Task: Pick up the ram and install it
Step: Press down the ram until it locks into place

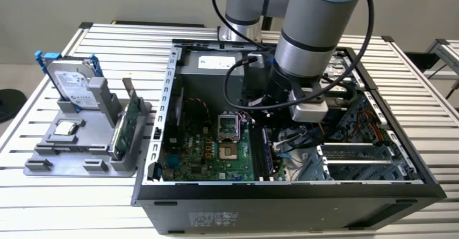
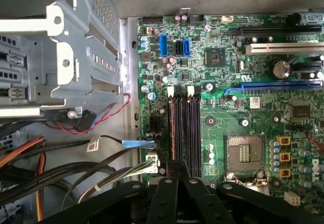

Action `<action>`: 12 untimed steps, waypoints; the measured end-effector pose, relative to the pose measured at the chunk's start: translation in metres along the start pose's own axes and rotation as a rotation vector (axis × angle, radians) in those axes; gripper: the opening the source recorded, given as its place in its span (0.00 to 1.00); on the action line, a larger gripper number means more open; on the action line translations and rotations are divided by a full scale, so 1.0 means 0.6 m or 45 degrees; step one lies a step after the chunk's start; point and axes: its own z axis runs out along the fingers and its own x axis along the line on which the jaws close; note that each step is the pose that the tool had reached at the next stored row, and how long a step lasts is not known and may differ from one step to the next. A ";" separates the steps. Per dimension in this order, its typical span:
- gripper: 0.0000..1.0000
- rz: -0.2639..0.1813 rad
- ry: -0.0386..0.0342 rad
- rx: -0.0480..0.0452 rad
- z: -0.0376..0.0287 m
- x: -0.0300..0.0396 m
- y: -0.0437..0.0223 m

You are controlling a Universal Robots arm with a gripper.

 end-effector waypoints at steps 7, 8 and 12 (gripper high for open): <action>0.00 -0.133 0.0068 -0.002 0.001 -0.002 0.000; 0.00 -0.151 0.0077 -0.002 0.002 -0.002 0.000; 0.00 -0.224 0.0114 -0.003 0.003 -0.002 0.000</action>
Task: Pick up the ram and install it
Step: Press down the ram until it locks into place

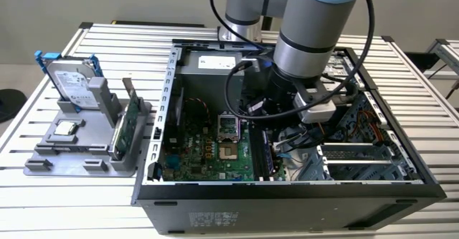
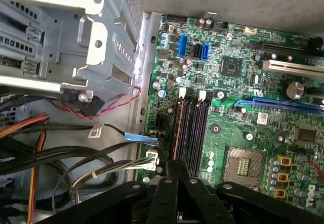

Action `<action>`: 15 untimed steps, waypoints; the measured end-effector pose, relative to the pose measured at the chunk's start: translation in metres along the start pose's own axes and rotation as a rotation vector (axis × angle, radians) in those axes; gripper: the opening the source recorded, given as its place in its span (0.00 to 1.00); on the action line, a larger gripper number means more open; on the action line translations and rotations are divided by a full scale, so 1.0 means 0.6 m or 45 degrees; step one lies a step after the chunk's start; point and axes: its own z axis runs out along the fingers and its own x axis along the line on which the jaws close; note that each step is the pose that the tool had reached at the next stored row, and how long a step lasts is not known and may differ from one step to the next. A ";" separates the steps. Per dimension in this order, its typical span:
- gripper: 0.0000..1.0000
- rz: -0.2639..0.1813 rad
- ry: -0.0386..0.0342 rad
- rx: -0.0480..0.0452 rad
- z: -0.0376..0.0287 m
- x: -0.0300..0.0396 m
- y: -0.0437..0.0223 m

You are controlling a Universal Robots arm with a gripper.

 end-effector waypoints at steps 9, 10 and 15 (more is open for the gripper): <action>0.00 -0.138 0.0072 -0.002 0.002 -0.001 0.000; 0.00 -0.152 0.0079 -0.002 0.002 -0.001 0.000; 0.00 -0.220 0.0114 -0.003 0.003 -0.001 0.000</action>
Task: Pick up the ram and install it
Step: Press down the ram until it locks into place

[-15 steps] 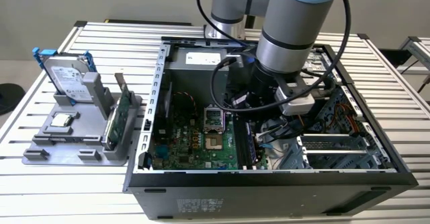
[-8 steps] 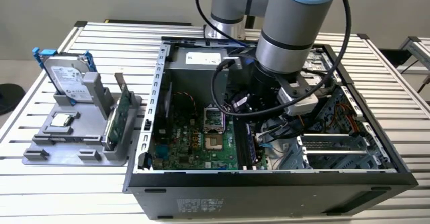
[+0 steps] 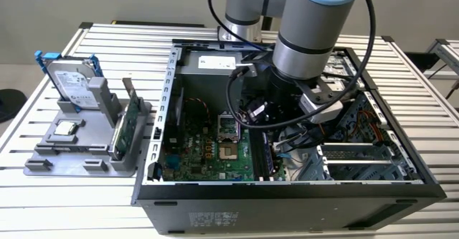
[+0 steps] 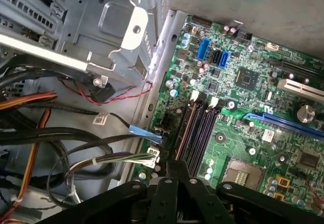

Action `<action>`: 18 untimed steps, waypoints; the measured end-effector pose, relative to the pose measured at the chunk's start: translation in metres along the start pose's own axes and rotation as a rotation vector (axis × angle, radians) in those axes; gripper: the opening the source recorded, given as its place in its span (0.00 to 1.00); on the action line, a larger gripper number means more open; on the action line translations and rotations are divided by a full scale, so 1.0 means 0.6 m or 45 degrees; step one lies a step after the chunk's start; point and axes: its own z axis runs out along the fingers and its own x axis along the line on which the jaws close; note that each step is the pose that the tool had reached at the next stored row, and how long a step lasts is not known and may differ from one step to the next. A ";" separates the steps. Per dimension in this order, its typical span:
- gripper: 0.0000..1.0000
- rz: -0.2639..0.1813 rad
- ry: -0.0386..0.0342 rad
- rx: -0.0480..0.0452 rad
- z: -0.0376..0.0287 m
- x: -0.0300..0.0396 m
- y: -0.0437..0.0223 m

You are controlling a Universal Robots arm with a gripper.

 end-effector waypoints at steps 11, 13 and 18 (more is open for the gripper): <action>0.00 -0.067 0.0035 -0.001 0.001 -0.001 0.000; 0.00 -0.067 0.0034 -0.001 0.001 -0.001 -0.001; 0.00 -0.067 0.0034 -0.001 0.001 -0.001 -0.001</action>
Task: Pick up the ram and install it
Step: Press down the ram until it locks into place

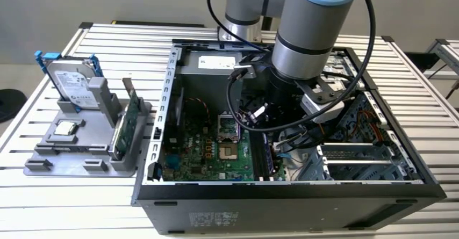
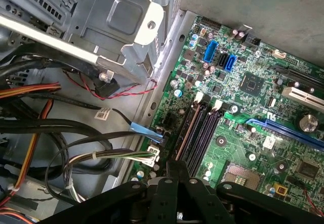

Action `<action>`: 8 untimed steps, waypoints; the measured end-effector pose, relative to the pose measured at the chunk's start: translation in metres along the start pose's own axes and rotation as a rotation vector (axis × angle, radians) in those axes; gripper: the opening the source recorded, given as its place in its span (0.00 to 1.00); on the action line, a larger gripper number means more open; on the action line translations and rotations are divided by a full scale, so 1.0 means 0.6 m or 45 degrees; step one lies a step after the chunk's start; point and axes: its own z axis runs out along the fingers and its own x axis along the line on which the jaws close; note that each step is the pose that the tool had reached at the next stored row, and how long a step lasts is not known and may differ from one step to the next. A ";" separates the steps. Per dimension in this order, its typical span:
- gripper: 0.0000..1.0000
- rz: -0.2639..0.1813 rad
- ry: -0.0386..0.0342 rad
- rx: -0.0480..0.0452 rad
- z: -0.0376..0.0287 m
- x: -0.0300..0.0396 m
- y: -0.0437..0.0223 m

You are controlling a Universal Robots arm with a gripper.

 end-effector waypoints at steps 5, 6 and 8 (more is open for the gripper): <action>0.00 0.000 -0.0001 0.000 0.000 0.000 0.000; 0.00 0.000 0.0000 0.000 0.000 0.000 0.000; 0.00 0.000 0.0000 0.000 0.000 -0.001 0.000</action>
